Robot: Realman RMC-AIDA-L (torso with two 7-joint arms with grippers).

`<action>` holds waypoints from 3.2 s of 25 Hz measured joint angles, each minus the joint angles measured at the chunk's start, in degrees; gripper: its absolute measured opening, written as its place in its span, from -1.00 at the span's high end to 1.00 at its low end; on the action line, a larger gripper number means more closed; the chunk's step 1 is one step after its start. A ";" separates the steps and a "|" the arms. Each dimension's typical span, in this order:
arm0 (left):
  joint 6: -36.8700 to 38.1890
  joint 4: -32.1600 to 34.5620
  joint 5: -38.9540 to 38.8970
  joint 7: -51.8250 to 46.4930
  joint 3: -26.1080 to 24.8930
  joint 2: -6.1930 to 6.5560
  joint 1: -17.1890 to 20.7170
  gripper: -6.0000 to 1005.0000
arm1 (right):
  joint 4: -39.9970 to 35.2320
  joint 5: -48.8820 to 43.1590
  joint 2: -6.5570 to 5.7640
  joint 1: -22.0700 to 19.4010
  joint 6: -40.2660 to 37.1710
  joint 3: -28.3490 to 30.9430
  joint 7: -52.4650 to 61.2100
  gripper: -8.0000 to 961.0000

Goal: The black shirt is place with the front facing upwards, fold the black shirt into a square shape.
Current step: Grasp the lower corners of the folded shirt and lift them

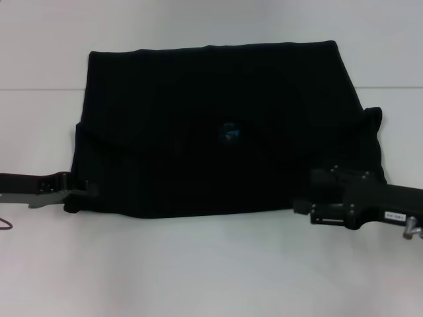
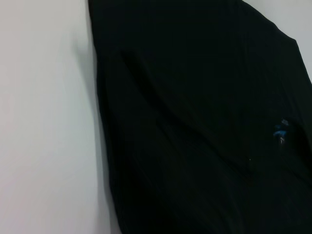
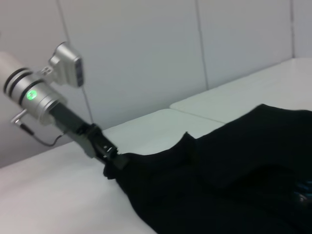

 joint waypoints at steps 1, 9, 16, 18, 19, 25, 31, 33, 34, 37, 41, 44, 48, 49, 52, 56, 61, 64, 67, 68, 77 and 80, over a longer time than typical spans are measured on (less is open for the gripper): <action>0.04 0.00 0.00 0.01 0.03 0.05 -0.01 -0.12 | -0.23 0.01 -0.31 0.03 -0.06 0.05 1.45 -0.93; 0.65 -0.19 0.94 0.12 0.20 0.23 -0.55 0.74 | -10.95 -6.50 -4.65 1.28 2.53 -0.69 35.90 -0.93; 1.50 -0.02 1.21 0.13 0.20 0.23 -0.79 0.91 | -12.88 -23.41 -12.33 7.51 1.29 -1.08 66.71 -0.93; 1.55 -0.01 1.22 0.15 0.20 0.23 -0.81 0.91 | -14.41 -26.16 -12.54 8.52 0.88 -1.09 70.44 -0.92; 1.55 0.00 1.22 0.20 0.20 0.24 -0.83 0.91 | -14.94 -27.12 -12.47 9.04 0.95 -1.09 71.41 -0.92; 1.65 -0.02 1.22 0.25 0.19 0.20 -1.03 0.91 | -12.59 -32.56 -11.43 11.90 4.20 -1.50 73.01 -0.90; 1.83 -0.04 1.22 0.11 0.19 0.16 -1.24 0.91 | -7.96 -33.17 -10.44 13.24 8.74 -4.28 73.01 -0.88; 1.92 -0.01 1.22 0.11 0.20 0.12 -1.28 0.91 | -6.42 -33.19 -10.07 13.70 10.37 -4.71 72.87 -0.87; 1.96 -0.01 1.22 0.15 0.19 0.09 -1.30 0.91 | -5.68 -33.19 -9.85 13.95 11.03 -4.90 72.73 -0.86; 2.03 0.00 1.22 0.23 0.19 -0.03 -1.30 0.91 | -4.11 -33.19 -9.17 14.54 12.95 -5.85 72.62 -0.85; 2.21 0.00 1.22 0.25 -0.01 -0.11 -1.36 0.91 | -2.31 -33.23 -8.14 15.29 15.52 -6.94 72.76 -0.83; 2.28 0.01 1.22 0.28 -0.05 -0.12 -1.36 0.91 | -1.27 -33.27 -7.87 15.60 16.66 -7.05 73.30 -0.82; 2.33 0.01 1.22 0.27 -0.10 -0.12 -1.36 0.91 | -1.75 -33.29 -7.73 15.63 16.66 -8.20 73.37 -0.80; 2.37 0.00 1.21 0.26 -0.13 -0.12 -1.35 0.91 | -1.87 -33.29 -7.70 15.56 16.62 -8.30 73.35 -0.80; 2.45 0.00 1.21 0.20 -0.19 -0.12 -1.31 0.91 | -1.91 -33.31 -7.66 15.48 16.54 -8.31 73.16 -0.61; 2.47 0.00 1.08 0.06 -0.28 -0.12 -1.12 0.91 | -1.94 -33.31 -7.64 15.44 16.60 -8.35 73.15 -0.25; 3.67 0.00 0.80 0.11 -0.51 -0.08 -0.88 0.91 | -2.14 -33.31 -7.60 15.31 16.49 -8.38 72.89 0.17; 5.09 0.00 0.78 0.41 -0.59 -0.09 -0.88 0.90 | -3.50 -33.17 -7.68 14.87 14.33 -8.29 72.41 0.68; 8.11 0.00 0.97 0.52 -0.60 0.19 -0.99 0.90 | -5.97 -33.03 -8.14 14.03 9.07 -7.89 71.12 0.74; 9.69 0.00 1.07 0.54 -0.59 0.45 -1.00 0.90 | -7.08 -33.05 -8.34 13.60 6.54 -7.83 70.45 0.76; 31.73 -0.36 5.38 0.67 -0.08 2.71 0.85 0.88 | -16.45 -37.82 -7.20 7.63 -16.65 -9.41 58.85 0.87; 38.34 -0.47 8.99 0.38 0.06 2.43 1.71 0.88 | -15.88 -40.64 -5.71 6.80 -21.31 -10.77 54.23 0.87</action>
